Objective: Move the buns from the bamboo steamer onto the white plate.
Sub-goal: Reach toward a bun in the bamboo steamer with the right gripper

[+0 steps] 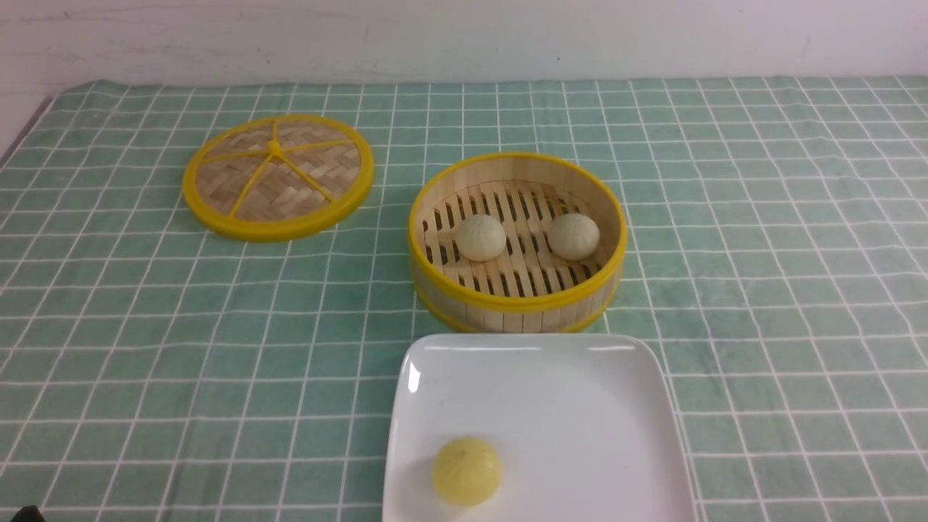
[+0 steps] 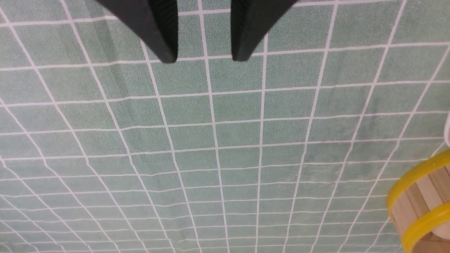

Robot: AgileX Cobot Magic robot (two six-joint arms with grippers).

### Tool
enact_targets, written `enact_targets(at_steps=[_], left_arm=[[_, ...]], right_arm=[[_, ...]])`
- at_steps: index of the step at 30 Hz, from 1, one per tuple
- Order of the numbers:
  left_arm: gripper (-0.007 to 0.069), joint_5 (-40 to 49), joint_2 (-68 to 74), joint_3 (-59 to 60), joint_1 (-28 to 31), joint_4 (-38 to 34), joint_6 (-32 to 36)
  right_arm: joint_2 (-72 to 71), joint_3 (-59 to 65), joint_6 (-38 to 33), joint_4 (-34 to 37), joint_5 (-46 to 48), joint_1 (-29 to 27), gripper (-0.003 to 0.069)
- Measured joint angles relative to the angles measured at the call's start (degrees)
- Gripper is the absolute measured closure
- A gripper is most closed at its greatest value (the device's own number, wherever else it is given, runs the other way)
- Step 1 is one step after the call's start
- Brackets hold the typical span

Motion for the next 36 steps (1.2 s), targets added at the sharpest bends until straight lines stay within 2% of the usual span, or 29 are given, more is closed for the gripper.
enact_targets(at_steps=[8,11,14,15,18,20,24,27,30,31,33,36], left_arm=[[0.0384,-0.17,0.0,0.0,0.0,-0.36,-0.19],[0.0384,-1.38,0.0,0.05,0.0,-4.16,-2.93],[0.0384,-4.58,0.0,0.1,0.0,-19.18,-13.45],[0.0384,-5.77,0.0,0.1,0.0,-25.28,-18.85],[0.0384,-6.85,0.0,0.12,0.0,-35.35,-26.27],[0.0384,-7.09,0.0,0.12,0.0,-40.46,-29.35],[0.0384,-9.75,0.0,0.17,0.0,-43.56,-31.34],[0.0386,-9.83,0.0,-2.2,-0.3,-44.91,-30.14],[0.04,-6.87,0.0,-9.49,-0.94,-43.4,-23.79],[0.0426,-4.07,0.07,-15.43,-1.09,-40.72,-16.52],[0.048,0.56,2.08,-23.76,-1.09,-37.03,-8.37],[0.0571,10.21,8.92,-32.69,-1.09,-33.21,-3.08]], right_arm=[[0.0,0.05,0.0,-0.35,-0.36,0.0,0.0419],[0.0,0.19,2.05,1.15,-1.55,0.0,0.0419],[0.0,0.74,11.63,12.72,-4.94,-0.05,0.0419],[0.0,0.7,16.3,18.75,-6.01,-0.05,0.0419],[0.0,0.7,22.25,26.98,-7.23,-0.05,0.0419],[0.0,0.7,23.93,29.86,-7.51,-0.05,0.0419],[0.0,0.7,24.91,32.37,-8.36,-0.05,0.0419],[0.0,-0.95,24.12,32.35,-8.44,-0.05,0.0431],[0.0,-6.03,20.39,29.95,-8.44,-0.05,0.0464],[1.03,-11.12,16.92,26.91,-8.04,-0.05,0.0502],[4.81,-17.86,11.62,22.12,-5.06,-0.05,0.0561],[13.77,-26.12,7.96,15.26,5.19,-0.05,0.0642]])
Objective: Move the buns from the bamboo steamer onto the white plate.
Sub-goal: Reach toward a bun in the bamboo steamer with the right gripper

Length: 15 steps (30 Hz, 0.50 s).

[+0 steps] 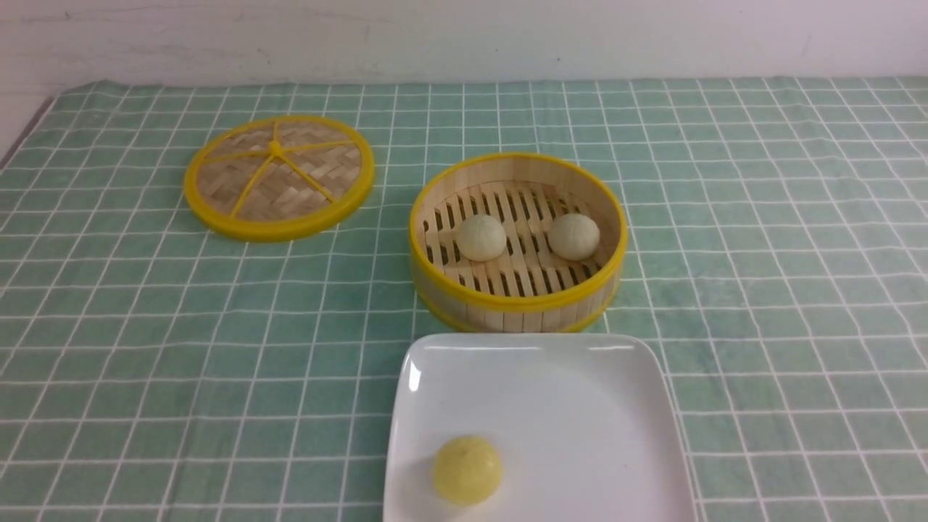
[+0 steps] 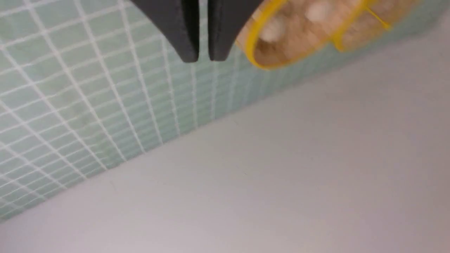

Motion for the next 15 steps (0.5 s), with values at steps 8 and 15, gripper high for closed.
enact_targets(at_steps=[8,15], left_arm=[[0.0623,26.26,25.93,-11.47,0.0,2.81,4.06],[0.0623,29.2,43.71,-11.73,0.0,1.44,11.01]], right_arm=[[33.36,-15.73,-2.5,-5.33,30.61,0.0,0.0669],[53.75,-20.02,-42.23,34.51,33.28,1.9,0.0664]])
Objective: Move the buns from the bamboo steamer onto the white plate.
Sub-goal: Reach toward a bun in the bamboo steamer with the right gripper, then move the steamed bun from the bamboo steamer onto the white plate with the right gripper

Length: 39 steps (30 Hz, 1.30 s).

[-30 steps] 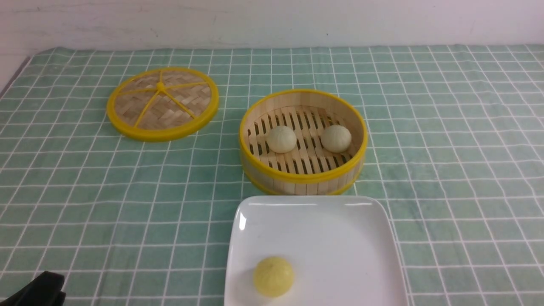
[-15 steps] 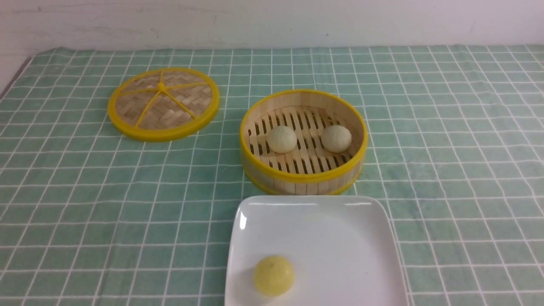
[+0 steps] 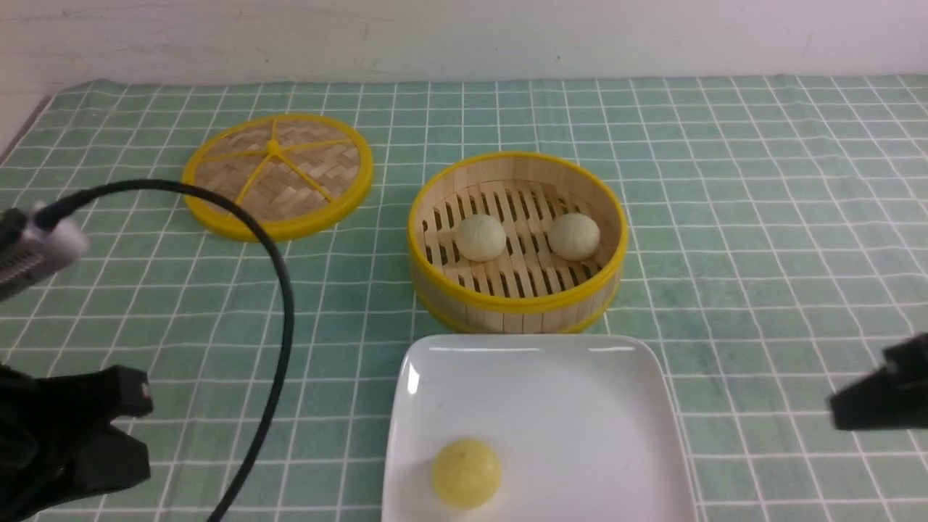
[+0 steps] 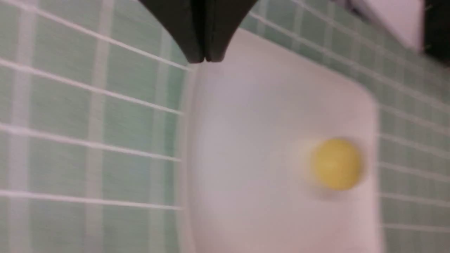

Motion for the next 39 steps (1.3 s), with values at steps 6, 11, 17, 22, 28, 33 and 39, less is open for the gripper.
enact_targets(at_steps=[6,11,17,22,28,33,39], left_arm=[[0.0617,-0.21,4.28,0.0,0.0,-2.05,3.74],[0.061,-0.55,4.64,-0.06,0.0,-2.29,4.08],[0.0602,-1.42,4.69,-0.06,0.0,-2.33,4.08],[0.0594,-1.54,4.69,-0.06,0.0,-2.33,4.08],[0.0585,-1.66,4.69,-0.06,0.0,-2.33,4.08],[0.058,-1.66,4.69,-0.06,0.0,-2.33,4.08],[0.0571,-1.66,4.69,-0.06,0.0,-2.65,4.08]], right_arm=[[12.77,-9.05,-10.15,9.56,-3.32,7.31,0.0657],[22.03,-22.55,-1.85,-1.59,-8.4,14.51,0.0631],[35.11,-39.16,11.65,-22.56,-11.15,23.76,0.0517],[44.74,-48.62,21.99,-39.3,-15.55,26.46,0.0363],[52.88,-52.27,30.84,-50.84,-22.44,26.51,0.0279],[55.97,-52.34,34.57,-51.26,-23.04,26.51,0.0403],[50.44,-52.53,32.62,-47.06,-15.89,26.57,0.0637]])
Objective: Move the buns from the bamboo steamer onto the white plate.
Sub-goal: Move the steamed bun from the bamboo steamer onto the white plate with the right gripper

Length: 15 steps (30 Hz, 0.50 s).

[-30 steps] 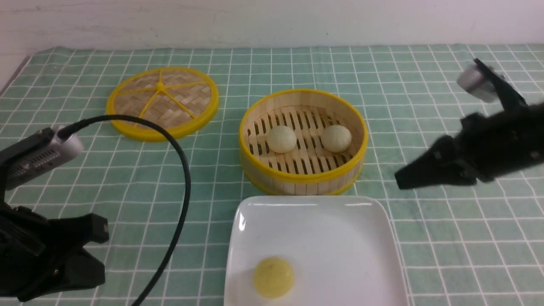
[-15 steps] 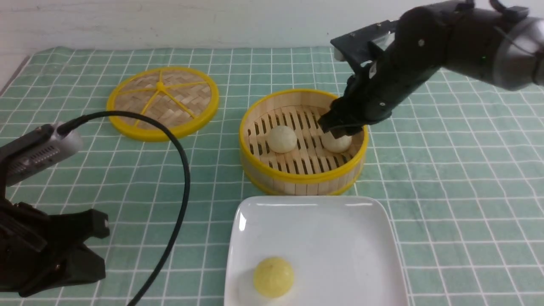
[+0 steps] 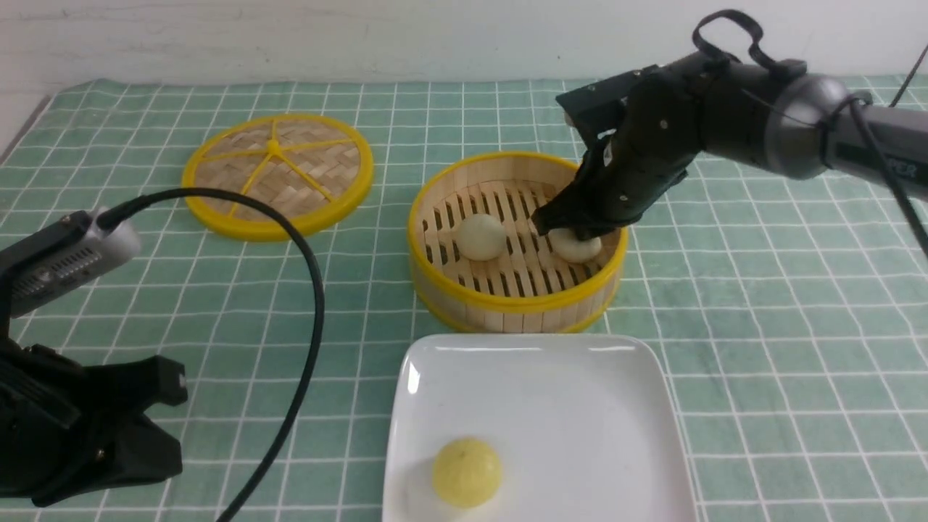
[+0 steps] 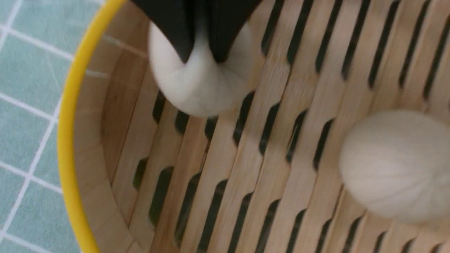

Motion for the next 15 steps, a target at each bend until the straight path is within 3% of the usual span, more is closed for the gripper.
enact_targets(at_steps=[4,8,13,15], left_arm=[[0.057,0.05,0.0,0.0,0.0,-0.06,0.0],[0.0569,-0.86,0.0,0.0,0.0,-0.06,0.0],[0.0563,-2.85,0.0,0.0,0.0,-0.06,0.0],[0.0559,-3.47,0.0,0.0,0.0,-0.06,0.0]], right_arm=[[-9.2,0.1,-3.38,4.95,12.54,0.0,0.0636],[-20.33,5.76,-5.57,14.22,22.84,1.09,0.0636],[-25.38,21.79,-6.11,18.13,14.1,6.43,0.0636],[-24.54,30.4,-6.18,18.41,2.46,9.48,0.0619]])
